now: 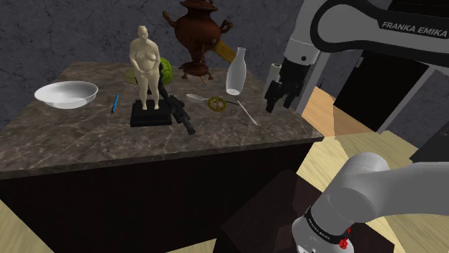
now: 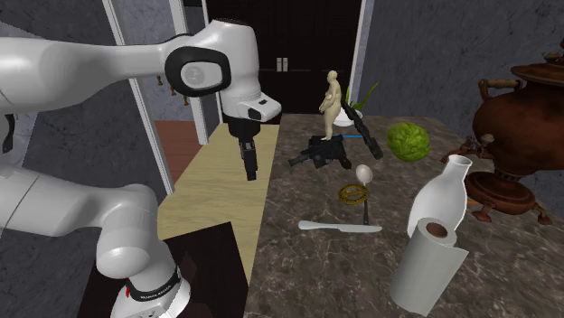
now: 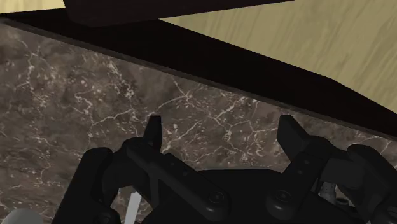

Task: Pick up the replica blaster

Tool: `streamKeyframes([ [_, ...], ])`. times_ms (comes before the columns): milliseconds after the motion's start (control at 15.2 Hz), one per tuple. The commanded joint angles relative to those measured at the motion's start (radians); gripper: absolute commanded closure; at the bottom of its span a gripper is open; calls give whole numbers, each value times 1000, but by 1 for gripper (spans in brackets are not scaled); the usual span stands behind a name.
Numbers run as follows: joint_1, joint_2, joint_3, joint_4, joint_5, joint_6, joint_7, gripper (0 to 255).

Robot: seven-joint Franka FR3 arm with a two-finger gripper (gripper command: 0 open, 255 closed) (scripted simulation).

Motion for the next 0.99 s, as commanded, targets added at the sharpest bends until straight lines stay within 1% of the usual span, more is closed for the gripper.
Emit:
streamKeyframes([
  [0,0,0,0,0,0,0,0,0],
  [462,37,208,60,37,67,202,48,0],
  [924,66,440,115,137,108,369,89,0],
])
